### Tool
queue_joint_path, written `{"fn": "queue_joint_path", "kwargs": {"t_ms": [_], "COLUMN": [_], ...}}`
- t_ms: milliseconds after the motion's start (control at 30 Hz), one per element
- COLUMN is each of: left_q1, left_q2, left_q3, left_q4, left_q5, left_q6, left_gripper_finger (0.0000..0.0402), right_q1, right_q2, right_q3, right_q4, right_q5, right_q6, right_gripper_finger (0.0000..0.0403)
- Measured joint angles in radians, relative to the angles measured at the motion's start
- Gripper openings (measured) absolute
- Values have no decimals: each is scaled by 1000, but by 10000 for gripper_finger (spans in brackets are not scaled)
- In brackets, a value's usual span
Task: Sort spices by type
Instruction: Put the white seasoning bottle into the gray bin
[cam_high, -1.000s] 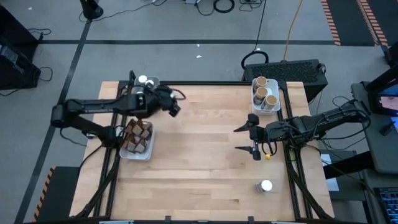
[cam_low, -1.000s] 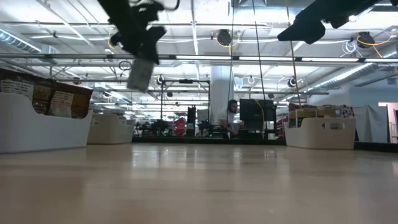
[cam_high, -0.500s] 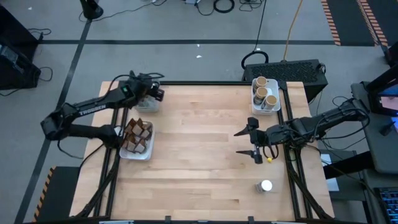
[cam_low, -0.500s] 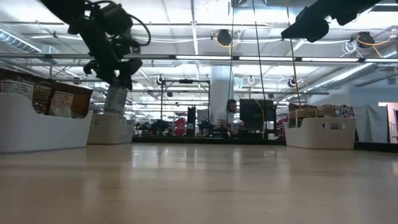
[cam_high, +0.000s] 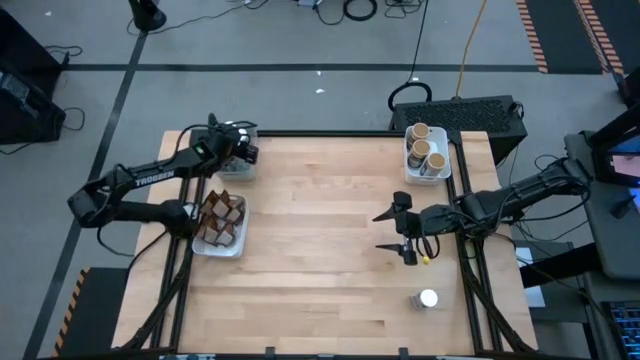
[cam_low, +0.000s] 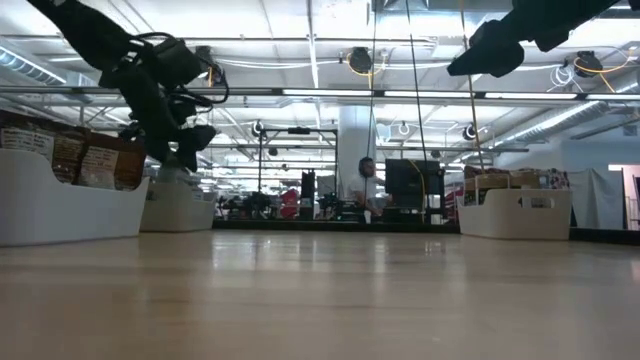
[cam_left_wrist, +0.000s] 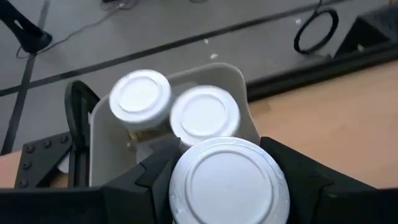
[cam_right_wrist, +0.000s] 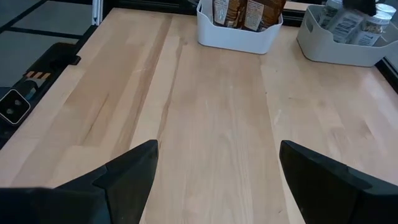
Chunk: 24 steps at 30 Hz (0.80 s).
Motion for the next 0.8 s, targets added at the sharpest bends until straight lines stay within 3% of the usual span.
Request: {"fn": "queue_joint_path", "kwargs": {"t_ms": [367, 800], "left_q1": [61, 76], "left_q2": [9, 186], "left_q3": [-30, -29], "left_q4": [153, 314], "left_q5": [-5, 10], "left_q6": [9, 9], "left_gripper_finger": [202, 202], "right_q1": [0, 0], "right_q2": [22, 22], "right_q3": [0, 0], "right_q4": [15, 18], "right_q5": [0, 0], "right_q6": [-18, -26], "right_gripper_finger": [320, 320]}}
